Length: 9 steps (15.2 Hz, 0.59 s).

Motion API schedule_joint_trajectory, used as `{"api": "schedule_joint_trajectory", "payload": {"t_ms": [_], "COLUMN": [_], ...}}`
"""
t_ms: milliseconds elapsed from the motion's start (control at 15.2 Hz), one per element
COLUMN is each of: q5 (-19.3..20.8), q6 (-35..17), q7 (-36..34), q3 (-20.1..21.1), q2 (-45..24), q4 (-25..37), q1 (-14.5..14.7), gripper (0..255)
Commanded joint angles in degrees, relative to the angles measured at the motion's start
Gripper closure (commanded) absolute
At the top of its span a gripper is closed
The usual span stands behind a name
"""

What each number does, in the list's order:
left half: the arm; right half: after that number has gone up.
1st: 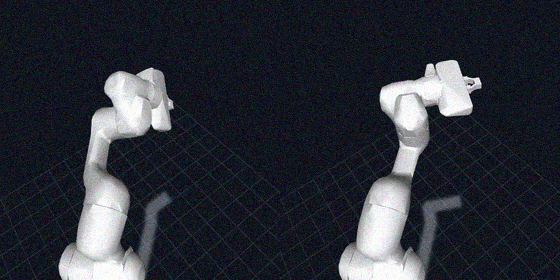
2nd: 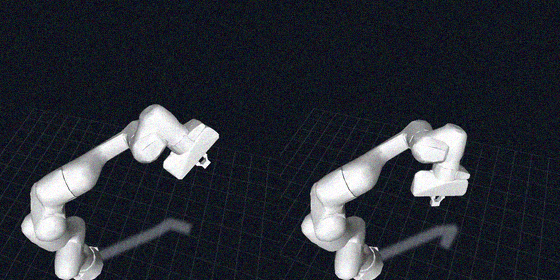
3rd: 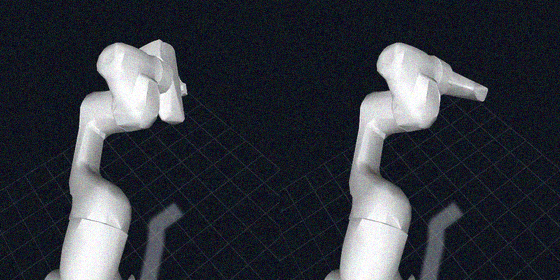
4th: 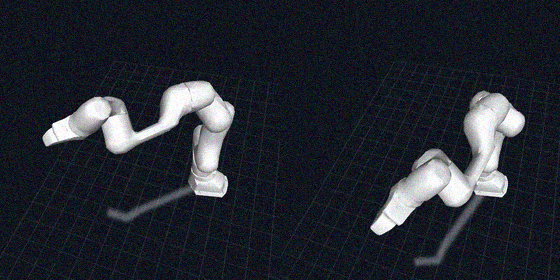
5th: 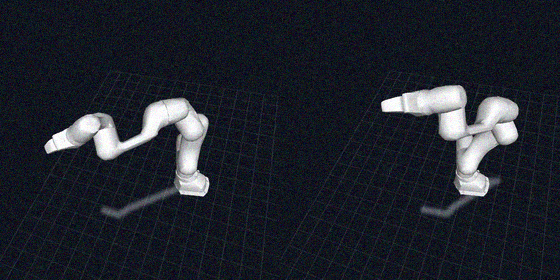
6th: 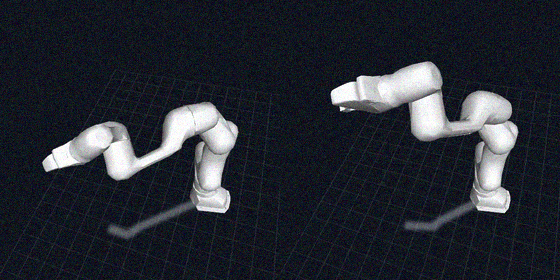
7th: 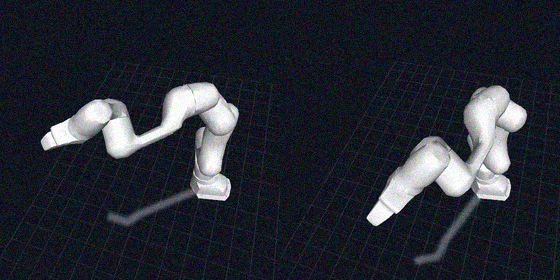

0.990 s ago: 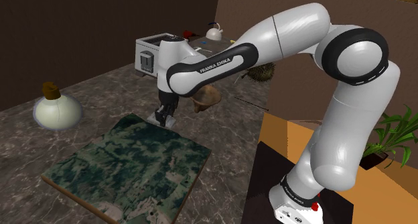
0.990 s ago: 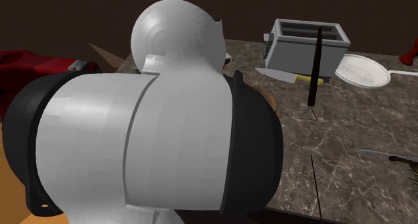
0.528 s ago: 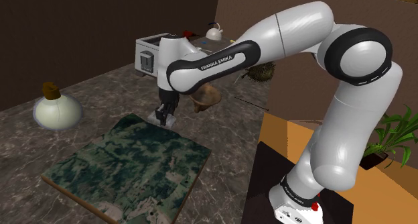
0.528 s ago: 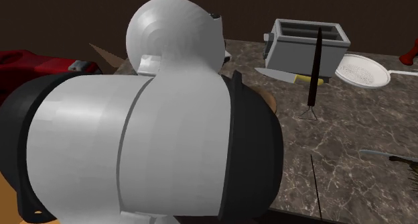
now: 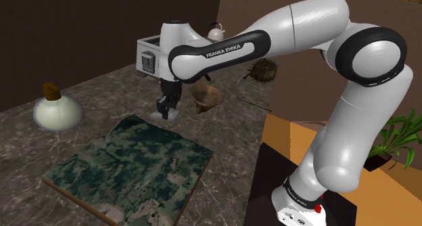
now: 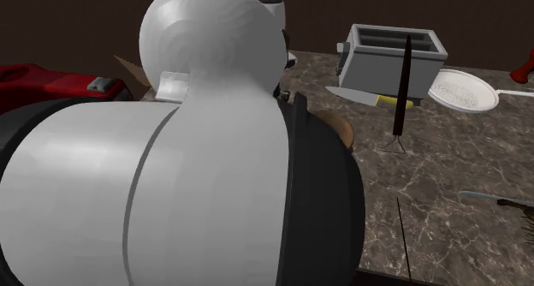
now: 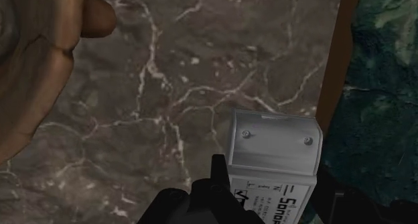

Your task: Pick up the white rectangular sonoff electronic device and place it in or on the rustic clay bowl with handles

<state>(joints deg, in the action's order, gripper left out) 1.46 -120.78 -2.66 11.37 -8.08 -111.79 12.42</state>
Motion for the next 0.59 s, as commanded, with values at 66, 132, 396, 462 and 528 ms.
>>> {"api": "schedule_joint_trajectory", "payload": {"t_ms": [66, 132, 396, 462, 528], "q5": [-0.2, -0.3, -0.5, -0.5, -0.6], "q6": [2.2, 2.9, 5.8, 6.6, 7.3], "q7": [0.1, 0.1, 0.3, 0.3, 0.3], "q3": [0.1, 0.1, 0.1, 0.1, 0.1], "q2": [0.9, 1.1, 2.0, 2.2, 2.3], "q4": [1.3, 1.8, 3.9, 4.4, 5.0], "q1": [0.0, 0.0, -0.1, -0.1, -0.1], "gripper": [255, 255, 255, 255, 255]}}
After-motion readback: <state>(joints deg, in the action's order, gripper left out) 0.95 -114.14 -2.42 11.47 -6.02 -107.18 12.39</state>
